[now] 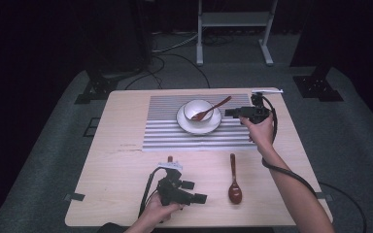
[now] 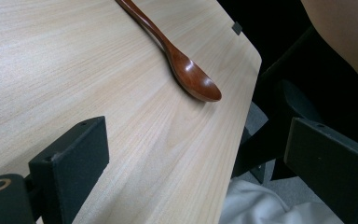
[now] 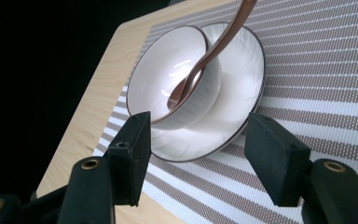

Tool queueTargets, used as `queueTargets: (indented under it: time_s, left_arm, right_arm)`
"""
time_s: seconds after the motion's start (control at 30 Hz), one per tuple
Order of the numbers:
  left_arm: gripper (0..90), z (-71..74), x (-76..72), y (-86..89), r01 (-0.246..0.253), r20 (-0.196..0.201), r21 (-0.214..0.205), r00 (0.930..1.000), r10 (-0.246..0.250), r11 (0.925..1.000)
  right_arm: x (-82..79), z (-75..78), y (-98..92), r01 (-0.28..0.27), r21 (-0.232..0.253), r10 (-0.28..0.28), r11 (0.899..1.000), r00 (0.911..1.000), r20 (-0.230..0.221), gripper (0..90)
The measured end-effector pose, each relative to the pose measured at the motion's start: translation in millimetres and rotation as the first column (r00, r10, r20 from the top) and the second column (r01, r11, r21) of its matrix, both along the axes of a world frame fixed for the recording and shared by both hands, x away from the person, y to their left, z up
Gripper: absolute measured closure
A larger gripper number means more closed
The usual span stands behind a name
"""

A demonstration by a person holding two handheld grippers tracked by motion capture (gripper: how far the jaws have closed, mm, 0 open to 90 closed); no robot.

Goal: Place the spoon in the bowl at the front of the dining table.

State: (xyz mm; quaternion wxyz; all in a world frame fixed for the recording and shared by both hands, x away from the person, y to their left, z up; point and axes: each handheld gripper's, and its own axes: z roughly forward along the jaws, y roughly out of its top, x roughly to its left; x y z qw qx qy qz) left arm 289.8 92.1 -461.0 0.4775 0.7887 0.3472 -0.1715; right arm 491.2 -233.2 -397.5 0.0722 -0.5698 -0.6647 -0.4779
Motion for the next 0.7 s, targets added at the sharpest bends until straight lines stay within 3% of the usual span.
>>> queueTargets:
  time_s: [0.7]
  left_arm:
    - [5.2,0.4,1.4,1.8,-0.016,0.004,-0.003,0.9999,0.016,0.9999]
  right_arm:
    - [-26.4,-10.6,3.4,-0.094,-0.02,0.094,0.995,0.9953,-0.023,38.5]
